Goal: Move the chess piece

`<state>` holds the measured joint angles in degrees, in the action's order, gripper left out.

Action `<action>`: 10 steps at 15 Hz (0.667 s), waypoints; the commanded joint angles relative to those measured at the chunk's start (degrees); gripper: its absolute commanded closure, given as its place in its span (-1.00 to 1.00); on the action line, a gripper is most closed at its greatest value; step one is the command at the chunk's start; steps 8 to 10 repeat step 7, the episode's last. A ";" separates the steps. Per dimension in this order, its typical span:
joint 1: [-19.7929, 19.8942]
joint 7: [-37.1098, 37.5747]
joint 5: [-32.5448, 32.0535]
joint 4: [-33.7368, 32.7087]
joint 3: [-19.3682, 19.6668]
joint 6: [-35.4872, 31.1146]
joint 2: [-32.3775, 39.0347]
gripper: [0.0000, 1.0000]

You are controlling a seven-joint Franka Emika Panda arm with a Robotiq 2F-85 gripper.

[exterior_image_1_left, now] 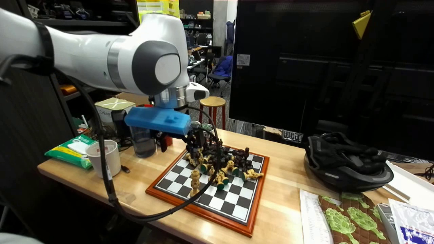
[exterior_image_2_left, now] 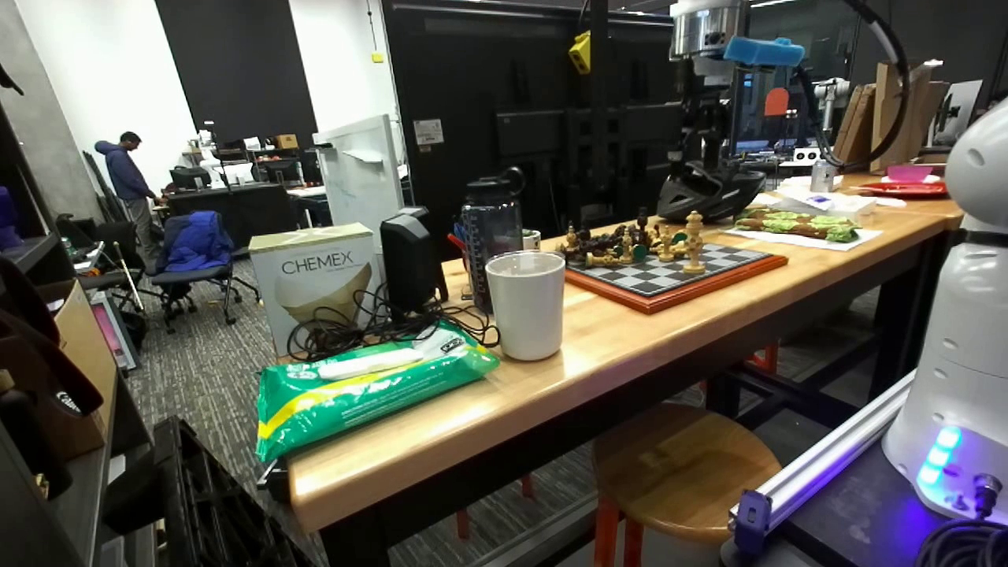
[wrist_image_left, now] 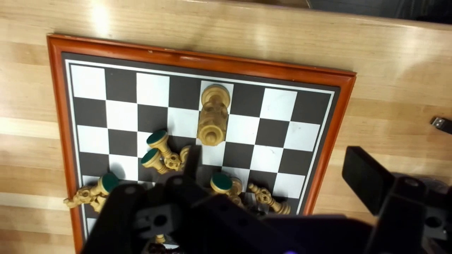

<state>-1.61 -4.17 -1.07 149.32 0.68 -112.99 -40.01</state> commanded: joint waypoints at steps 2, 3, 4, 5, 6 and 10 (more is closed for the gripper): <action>0.08 -0.08 0.05 -1.48 0.12 2.43 -1.04 -1.00; 0.10 -0.11 0.06 -2.06 0.23 3.30 -1.47 -1.00; 0.11 -0.13 0.07 -2.38 0.29 3.68 -1.75 -1.00; 0.12 -0.13 0.07 -2.49 0.32 3.85 -1.87 -1.00; 0.12 -0.14 0.07 -2.49 0.33 3.89 -1.89 -1.00; 0.12 -0.14 0.07 -2.49 0.33 3.92 -1.88 -1.00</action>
